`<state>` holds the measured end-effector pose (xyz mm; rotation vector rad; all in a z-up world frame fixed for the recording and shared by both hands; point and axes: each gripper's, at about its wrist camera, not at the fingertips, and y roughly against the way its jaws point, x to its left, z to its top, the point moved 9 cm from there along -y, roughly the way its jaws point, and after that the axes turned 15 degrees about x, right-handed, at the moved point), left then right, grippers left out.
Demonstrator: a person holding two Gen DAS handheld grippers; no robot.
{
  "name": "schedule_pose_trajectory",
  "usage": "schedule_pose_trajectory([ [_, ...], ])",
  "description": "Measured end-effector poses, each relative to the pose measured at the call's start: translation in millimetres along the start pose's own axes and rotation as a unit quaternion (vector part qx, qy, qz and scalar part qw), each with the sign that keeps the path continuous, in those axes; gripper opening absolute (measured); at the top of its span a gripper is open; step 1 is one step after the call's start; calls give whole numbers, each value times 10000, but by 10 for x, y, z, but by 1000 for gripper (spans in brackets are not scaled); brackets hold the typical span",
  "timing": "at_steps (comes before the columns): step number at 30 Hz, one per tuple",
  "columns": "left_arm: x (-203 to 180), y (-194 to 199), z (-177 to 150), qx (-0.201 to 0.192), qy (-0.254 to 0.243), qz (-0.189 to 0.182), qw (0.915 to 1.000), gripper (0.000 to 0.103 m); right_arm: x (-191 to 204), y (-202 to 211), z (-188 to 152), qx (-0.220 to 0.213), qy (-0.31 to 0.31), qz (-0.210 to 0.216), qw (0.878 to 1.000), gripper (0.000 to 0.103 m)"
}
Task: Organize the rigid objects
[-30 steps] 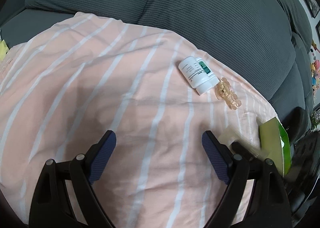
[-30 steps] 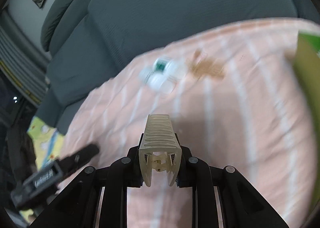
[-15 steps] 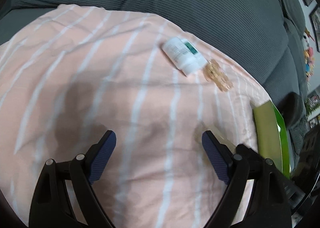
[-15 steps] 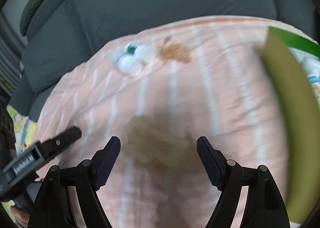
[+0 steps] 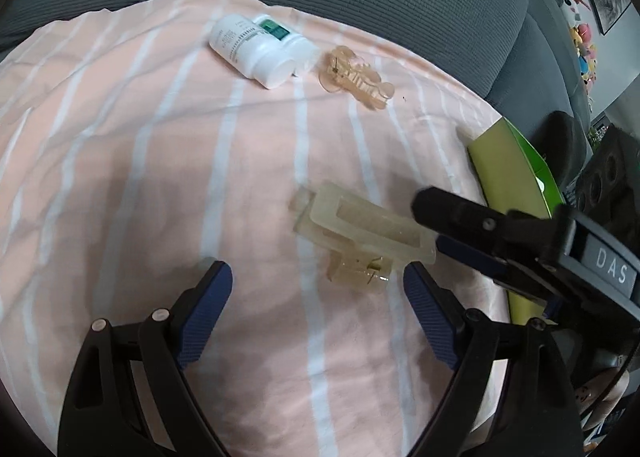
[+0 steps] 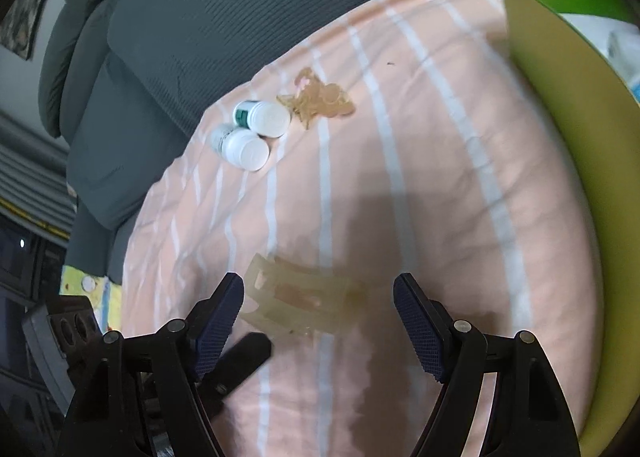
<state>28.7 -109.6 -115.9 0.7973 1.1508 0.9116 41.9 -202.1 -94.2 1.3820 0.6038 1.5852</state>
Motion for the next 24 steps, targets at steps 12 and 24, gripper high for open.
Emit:
schedule_pose_trajectory([
  [12, -104, -27, 29, -134, -214, -131, 9996, 68, 141, -266, 104, 196, 323, -160, 9992, 66],
  [24, -189, -59, 61, -235, -387, -309, 9985, 45, 69, -309, 125, 130, 243, -47, 9996, 45],
])
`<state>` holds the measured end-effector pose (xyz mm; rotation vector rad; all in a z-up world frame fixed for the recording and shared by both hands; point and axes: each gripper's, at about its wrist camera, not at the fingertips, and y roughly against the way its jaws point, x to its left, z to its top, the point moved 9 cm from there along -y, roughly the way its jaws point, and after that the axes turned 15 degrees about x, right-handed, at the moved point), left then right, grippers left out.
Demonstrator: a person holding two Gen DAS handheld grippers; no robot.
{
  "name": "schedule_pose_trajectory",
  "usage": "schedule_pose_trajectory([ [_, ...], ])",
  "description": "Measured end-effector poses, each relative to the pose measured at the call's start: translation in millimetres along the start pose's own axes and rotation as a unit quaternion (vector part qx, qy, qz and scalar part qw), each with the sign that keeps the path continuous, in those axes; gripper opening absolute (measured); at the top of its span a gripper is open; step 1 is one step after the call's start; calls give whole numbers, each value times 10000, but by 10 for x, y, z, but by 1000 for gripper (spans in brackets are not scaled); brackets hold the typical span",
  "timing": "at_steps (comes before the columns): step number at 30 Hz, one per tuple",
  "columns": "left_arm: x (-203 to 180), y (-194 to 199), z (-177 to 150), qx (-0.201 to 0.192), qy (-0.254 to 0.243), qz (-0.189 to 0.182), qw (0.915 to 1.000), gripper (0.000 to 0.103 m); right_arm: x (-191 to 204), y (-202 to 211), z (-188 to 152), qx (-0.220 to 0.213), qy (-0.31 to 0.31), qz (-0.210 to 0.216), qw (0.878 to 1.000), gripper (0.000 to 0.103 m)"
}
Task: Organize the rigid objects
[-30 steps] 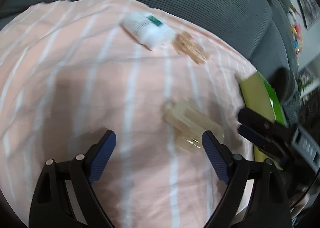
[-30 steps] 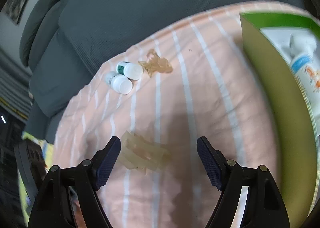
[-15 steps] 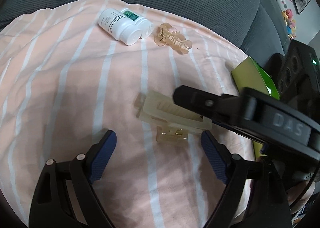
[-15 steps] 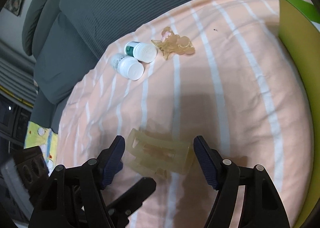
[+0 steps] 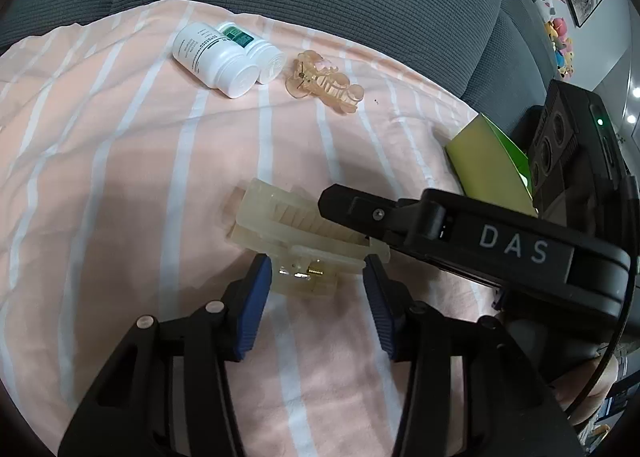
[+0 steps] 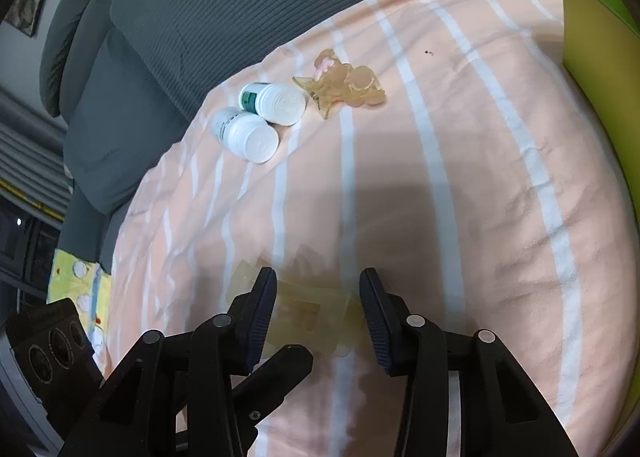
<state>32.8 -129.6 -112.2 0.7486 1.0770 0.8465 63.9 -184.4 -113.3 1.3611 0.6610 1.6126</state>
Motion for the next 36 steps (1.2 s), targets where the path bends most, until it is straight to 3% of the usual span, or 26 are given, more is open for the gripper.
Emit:
schedule_pose_trajectory([
  [5, -68, 67, 3, -117, -211, 172, 9996, 42, 26, 82, -25, -134, 69, -85, 9999, 42],
  [9, -178, 167, 14, -243, -367, 115, 9990, 42, 51, 191, -49, -355, 159, -283, 9988, 42],
  [18, -384, 273, 49, -391, -551, 24, 9977, 42, 28, 433, -51, -659, 190, -269, 9973, 42],
  [28, -1036, 497, 257, -768, -1157, -96, 9903, 42, -48, 1116, -51, -1485, 131, -190, 9886, 42],
  [36, -1709, 465, 357, -876, -1792, -227, 9796, 42, -394, 1787, -116, -2200, -216, -202, 9751, 42],
])
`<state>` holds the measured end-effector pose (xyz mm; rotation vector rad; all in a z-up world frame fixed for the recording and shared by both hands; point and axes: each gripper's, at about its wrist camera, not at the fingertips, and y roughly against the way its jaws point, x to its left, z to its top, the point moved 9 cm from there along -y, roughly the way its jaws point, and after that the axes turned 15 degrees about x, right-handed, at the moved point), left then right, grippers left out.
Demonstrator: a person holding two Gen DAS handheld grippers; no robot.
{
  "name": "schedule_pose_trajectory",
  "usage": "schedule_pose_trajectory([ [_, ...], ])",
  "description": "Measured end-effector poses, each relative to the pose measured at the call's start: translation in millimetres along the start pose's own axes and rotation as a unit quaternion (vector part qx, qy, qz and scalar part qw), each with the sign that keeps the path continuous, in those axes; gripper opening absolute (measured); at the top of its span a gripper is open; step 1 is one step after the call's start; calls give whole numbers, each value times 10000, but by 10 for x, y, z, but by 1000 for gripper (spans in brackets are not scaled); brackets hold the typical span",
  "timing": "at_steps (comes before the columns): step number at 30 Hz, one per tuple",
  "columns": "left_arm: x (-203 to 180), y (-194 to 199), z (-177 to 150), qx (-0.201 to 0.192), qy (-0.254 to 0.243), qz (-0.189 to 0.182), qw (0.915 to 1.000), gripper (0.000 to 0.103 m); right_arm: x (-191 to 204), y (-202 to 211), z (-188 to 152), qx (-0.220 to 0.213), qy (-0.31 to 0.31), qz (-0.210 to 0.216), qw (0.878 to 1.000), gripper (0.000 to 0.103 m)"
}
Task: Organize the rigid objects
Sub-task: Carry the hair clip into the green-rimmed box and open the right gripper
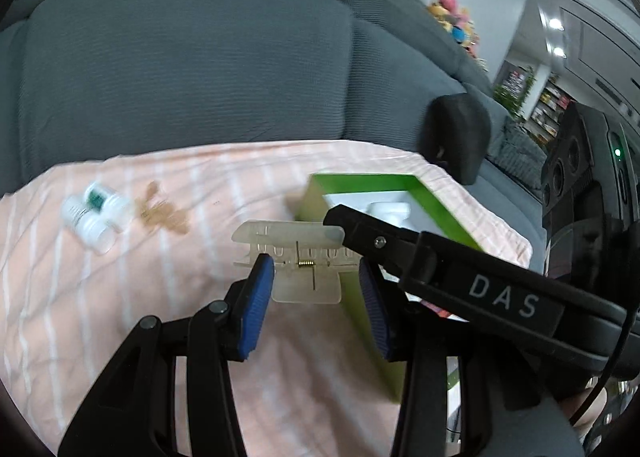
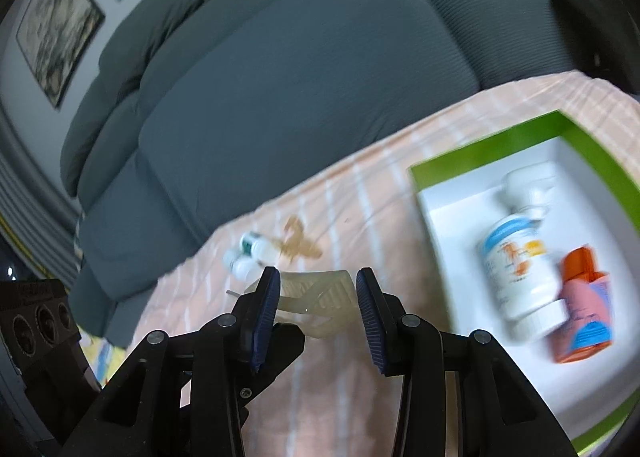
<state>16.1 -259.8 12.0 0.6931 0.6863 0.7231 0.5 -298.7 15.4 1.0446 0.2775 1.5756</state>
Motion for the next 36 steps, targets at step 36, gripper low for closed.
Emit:
schedule_pose_trajectory([
  [36, -1260, -1093, 134, 934, -811, -1092, 9863, 42, -1692, 658, 101, -527, -1770, -869, 9790, 42],
])
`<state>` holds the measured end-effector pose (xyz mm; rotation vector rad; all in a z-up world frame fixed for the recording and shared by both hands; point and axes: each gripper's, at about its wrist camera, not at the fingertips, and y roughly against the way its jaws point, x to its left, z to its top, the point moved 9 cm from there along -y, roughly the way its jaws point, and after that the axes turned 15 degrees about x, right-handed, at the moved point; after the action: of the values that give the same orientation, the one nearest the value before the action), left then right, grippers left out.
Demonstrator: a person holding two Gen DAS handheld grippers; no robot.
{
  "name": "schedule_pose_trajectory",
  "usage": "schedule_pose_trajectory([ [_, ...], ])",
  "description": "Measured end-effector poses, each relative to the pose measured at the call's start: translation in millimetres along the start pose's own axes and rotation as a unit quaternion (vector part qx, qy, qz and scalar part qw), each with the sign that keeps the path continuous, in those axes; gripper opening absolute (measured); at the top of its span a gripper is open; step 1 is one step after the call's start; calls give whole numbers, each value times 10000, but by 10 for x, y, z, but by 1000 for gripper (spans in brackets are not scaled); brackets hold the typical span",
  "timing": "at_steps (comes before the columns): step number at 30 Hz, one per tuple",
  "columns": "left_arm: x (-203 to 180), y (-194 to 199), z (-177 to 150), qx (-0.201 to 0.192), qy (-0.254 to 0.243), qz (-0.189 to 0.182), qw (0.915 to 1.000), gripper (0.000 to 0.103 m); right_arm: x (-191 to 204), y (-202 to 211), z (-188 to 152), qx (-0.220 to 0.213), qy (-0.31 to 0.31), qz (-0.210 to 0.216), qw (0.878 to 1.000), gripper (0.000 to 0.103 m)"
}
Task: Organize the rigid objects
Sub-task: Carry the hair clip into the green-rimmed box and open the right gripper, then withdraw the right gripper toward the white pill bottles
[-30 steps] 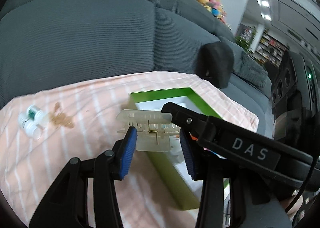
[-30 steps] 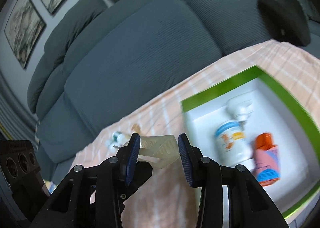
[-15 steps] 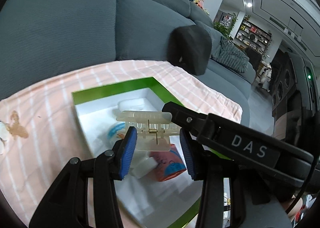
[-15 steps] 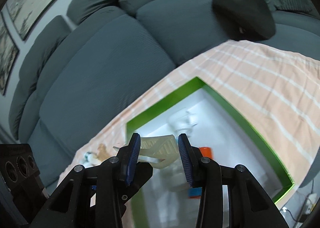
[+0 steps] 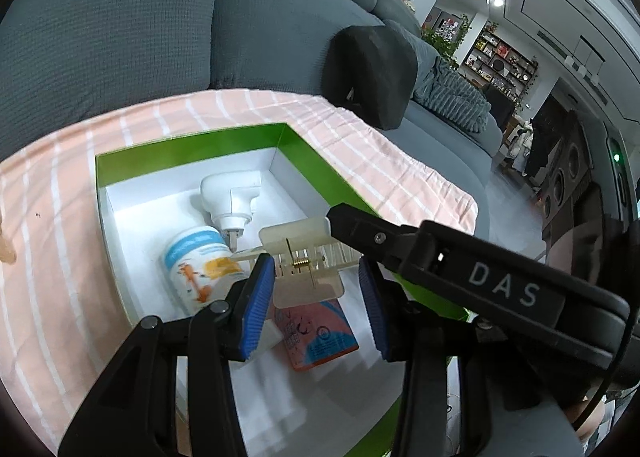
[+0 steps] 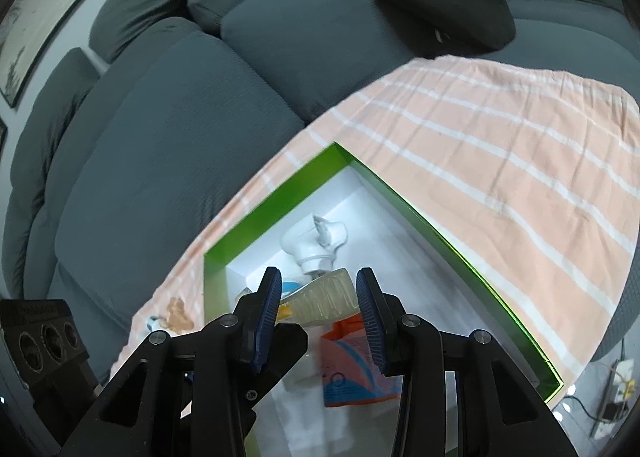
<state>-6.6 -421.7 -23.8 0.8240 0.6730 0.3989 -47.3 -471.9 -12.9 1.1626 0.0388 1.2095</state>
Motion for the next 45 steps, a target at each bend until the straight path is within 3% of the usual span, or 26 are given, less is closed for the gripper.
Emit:
schedule_pose_trajectory([
  [5, 72, 32, -77, 99, 172, 3, 9998, 55, 5, -44, -25, 127, -129, -2, 9998, 46],
  [9, 119, 210, -148, -30, 126, 66, 9999, 70, 39, -15, -18, 4, -86, -225, 9997, 68],
  [12, 214, 379, -202, -145, 201, 128, 9996, 74, 128, 30, -14, -131, 28, -170, 9998, 73],
  [14, 320, 502, -253, -234, 301, 186, 9991, 77, 206, 48, -24, -191, 135, -99, 9997, 84],
  [22, 873, 926, -500, -423, 941, 644, 9926, 78, 527, -5, -104, -218, 548, 73, 9982, 92],
  [29, 1392, 1326, -902, -546, 1515, 1236, 9792, 79, 829, -125, -243, -129, 1005, -62, 9948, 92],
  [34, 1687, 1590, -1187, -635, 1777, 1598, 9690, 88, 1069, -193, -386, -100, 1377, -205, 9902, 92],
  [43, 2263, 1888, -1586, -989, 2314, 2081, 9452, 89, 1598, -447, -807, 73, 2104, -373, 9769, 92],
  [45, 2446, 1897, -1687, -993, 2547, 2200, 9364, 89, 1746, -548, -957, 170, 2373, -406, 9704, 92],
])
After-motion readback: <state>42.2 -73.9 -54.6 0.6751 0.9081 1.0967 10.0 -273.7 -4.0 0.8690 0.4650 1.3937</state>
